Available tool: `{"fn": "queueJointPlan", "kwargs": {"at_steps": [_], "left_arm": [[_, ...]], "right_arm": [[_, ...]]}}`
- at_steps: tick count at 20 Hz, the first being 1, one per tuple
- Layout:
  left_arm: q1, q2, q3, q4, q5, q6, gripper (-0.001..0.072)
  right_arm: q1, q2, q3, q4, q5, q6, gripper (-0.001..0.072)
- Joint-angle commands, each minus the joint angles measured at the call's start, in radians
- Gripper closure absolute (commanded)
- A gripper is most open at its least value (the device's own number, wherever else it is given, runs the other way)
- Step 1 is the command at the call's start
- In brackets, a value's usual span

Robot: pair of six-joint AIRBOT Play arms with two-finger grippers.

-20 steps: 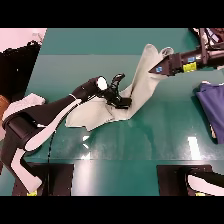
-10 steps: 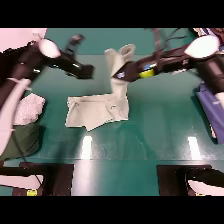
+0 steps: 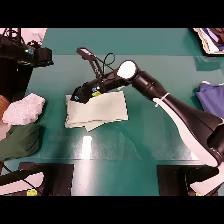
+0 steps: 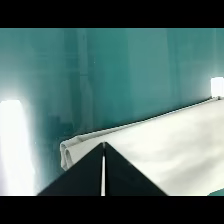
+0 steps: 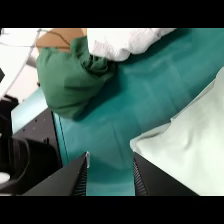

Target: Fold the shirts.

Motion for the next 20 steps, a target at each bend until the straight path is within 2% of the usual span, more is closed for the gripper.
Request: {"fn": "queueJointPlan", "kwargs": {"at_steps": [1,5,10,11,12,13,14,17,20], "left_arm": [[0.011,0.011,0.001,0.002,-0.026,0.004,0.0676],[0.011,0.011,0.001,0.002,-0.063,0.008,0.0676],[0.011,0.010,0.001,-0.012,-0.058,0.028,0.0676],[0.011,0.010,0.001,-0.021,-0.052,0.029,0.0676],[0.011,0.011,0.001,-0.029,-0.047,0.029,0.0676],[0.010,0.010,0.001,-0.031,-0.042,0.029,0.0676],[0.011,0.010,0.001,-0.032,-0.037,0.029,0.0676],[0.010,0.010,0.001,-0.032,-0.027,0.029,0.0676],[0.010,0.010,0.001,-0.033,-0.028,0.029,0.0676]], "right_arm": [[-0.076,-0.007,-0.007,-0.056,0.163,0.036,0.0400],[-0.288,0.123,-0.279,-0.137,0.198,0.088,0.0402],[-0.547,0.298,-0.672,-0.130,0.091,0.109,0.0402],[-0.577,0.317,-0.728,-0.122,0.053,0.109,0.0388],[-0.600,0.325,-0.775,-0.113,0.017,0.108,0.0291],[-0.613,0.319,-0.804,-0.084,-0.004,0.108,0.0143],[-0.616,0.303,-0.825,-0.041,-0.011,0.106,0.0117],[-0.568,0.216,-0.817,0.040,-0.012,0.104,0.0119],[-0.459,0.095,-0.716,0.092,-0.013,0.102,0.0141]]}}
